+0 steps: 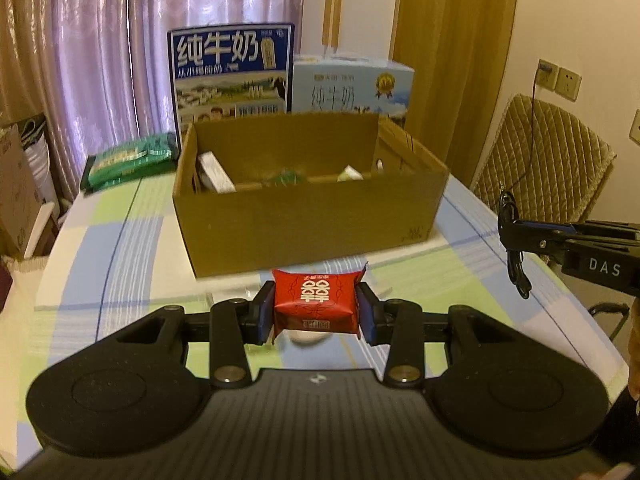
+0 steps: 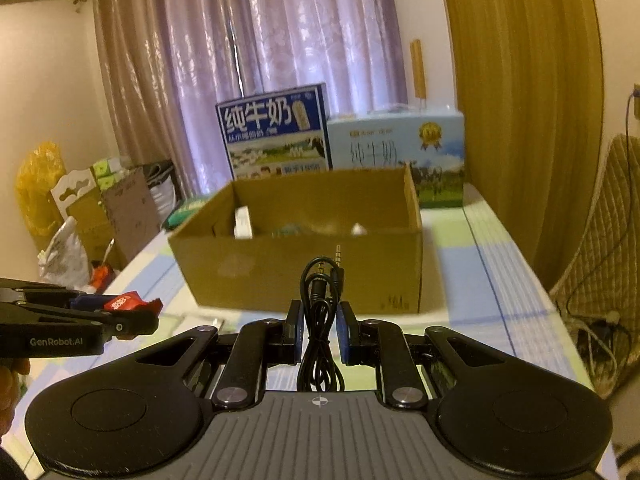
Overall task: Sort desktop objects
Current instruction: 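Carry the red candy and black cable over the cardboard box with both tools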
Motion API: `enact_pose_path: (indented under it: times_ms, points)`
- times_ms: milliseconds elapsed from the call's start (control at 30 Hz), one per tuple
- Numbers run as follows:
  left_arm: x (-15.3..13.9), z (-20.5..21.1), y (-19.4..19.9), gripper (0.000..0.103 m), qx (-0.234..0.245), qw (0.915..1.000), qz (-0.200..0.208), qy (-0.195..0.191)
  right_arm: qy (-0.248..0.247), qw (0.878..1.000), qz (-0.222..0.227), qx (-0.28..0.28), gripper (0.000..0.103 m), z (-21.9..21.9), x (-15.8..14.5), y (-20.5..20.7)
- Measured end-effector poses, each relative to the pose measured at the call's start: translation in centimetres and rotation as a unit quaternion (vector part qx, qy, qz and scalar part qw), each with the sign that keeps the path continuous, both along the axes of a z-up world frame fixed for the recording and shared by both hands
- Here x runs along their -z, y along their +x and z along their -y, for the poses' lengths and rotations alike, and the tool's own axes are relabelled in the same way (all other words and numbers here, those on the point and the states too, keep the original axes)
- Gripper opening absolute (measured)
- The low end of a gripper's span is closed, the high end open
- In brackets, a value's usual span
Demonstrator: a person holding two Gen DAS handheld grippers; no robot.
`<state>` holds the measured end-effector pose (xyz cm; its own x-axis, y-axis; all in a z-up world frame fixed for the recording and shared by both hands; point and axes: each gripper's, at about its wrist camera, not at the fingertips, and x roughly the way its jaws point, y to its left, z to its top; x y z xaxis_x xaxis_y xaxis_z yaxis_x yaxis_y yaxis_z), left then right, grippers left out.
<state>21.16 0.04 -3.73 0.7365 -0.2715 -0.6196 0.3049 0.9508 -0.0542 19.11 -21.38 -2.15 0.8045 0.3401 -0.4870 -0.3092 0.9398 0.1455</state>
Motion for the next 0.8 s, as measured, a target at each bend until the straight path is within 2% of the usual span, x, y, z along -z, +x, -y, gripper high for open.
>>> enact_pose_path:
  times_ms: [400, 800]
  points:
    - [-2.9, -0.1, 6.8, 0.036, 0.008, 0.9998, 0.019, 0.005, -0.011, 0.999, 0.030, -0.021, 0.014, -0.7, -3.1, 6.0]
    - [-3.9, -0.5, 11.6, 0.036, 0.007, 0.9998, 0.017, 0.007, -0.024, 0.999, 0.024, -0.036, 0.014, -2.0, -3.5, 11.2]
